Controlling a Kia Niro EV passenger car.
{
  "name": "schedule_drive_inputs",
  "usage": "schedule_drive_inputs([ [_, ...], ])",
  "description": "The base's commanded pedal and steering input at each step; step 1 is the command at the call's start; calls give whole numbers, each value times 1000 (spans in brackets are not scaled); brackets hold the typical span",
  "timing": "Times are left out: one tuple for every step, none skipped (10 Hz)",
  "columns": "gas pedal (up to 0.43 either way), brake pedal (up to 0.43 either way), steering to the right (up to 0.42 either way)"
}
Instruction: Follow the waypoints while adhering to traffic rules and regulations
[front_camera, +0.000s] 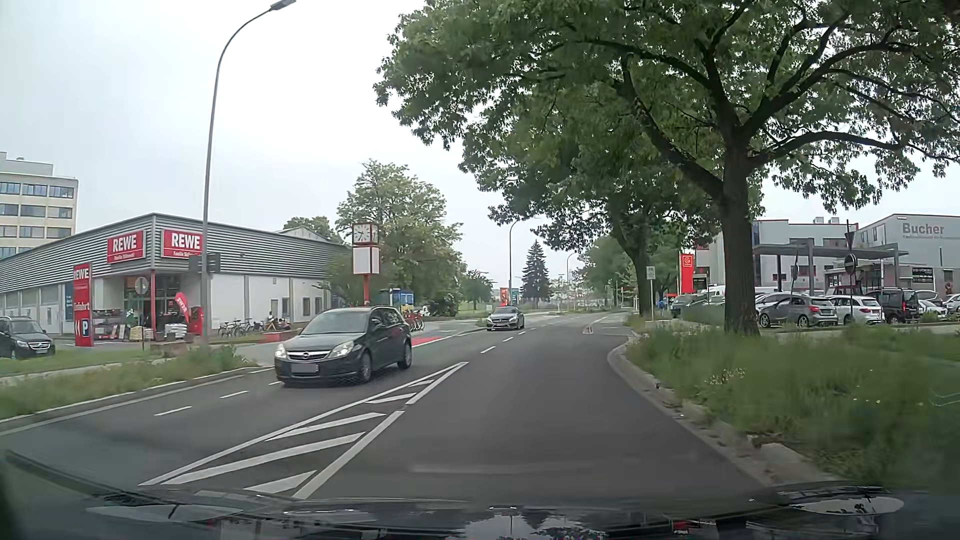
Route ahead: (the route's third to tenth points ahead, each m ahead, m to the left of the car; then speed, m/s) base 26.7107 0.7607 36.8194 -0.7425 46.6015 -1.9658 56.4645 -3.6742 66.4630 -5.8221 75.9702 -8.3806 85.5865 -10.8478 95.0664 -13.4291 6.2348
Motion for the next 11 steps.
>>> schedule_drive_inputs([
  [220,0,57],
  [220,0,53],
  [220,0,51],
  [228,0,46],
  [240,0,42],
  [240,0,39],
  [240,0,35],
  [240,0,30],
  [240,0,25],
  [240,0,21],
  [240,0,16],
])
